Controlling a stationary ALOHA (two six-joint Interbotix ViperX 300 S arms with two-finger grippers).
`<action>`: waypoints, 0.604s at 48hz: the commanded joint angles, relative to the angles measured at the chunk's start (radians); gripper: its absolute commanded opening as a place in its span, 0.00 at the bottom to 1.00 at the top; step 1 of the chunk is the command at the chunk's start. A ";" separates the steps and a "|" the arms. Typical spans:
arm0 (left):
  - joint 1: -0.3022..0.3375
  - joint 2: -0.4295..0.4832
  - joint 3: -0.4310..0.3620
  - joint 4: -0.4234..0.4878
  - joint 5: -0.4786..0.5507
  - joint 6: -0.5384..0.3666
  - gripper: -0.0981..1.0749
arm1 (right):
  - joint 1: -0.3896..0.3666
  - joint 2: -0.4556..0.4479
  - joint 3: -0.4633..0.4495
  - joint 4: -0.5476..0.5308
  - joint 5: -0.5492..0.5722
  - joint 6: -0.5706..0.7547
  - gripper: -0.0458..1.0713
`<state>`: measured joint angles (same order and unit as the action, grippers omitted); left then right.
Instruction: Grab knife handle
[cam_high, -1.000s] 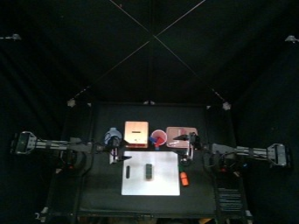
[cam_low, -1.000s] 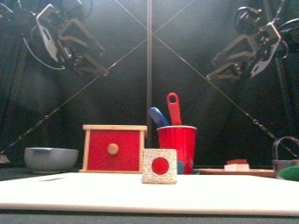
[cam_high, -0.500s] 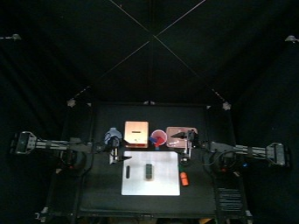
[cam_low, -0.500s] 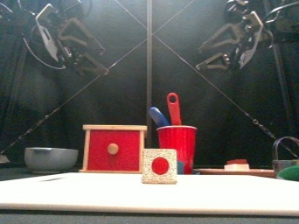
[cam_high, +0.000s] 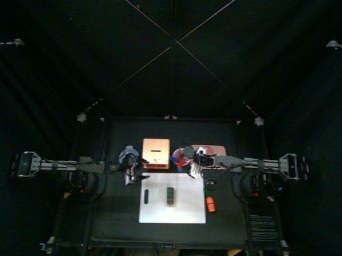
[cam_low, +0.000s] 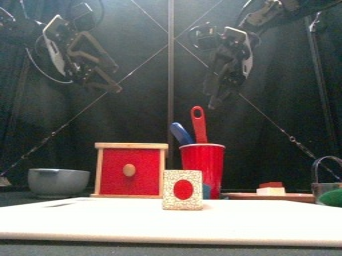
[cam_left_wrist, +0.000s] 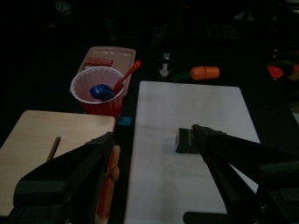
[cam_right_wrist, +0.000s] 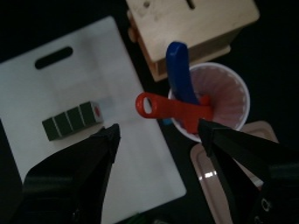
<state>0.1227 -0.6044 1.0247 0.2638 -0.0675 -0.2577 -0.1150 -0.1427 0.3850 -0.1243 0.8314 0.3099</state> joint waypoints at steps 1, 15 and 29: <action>0.014 -0.012 -0.002 0.012 -0.009 0.000 0.96 | 0.008 0.052 -0.086 0.006 0.064 0.002 0.93; 0.028 -0.043 0.026 0.020 -0.018 -0.002 0.96 | 0.008 0.219 -0.264 -0.052 0.241 0.003 0.89; 0.023 -0.043 0.040 0.015 -0.041 -0.003 0.96 | 0.008 0.288 -0.333 -0.114 0.310 -0.002 0.61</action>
<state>0.1442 -0.6473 1.0753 0.2807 -0.0997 -0.2592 -0.1074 0.1595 0.0844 -0.2408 1.1290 0.3068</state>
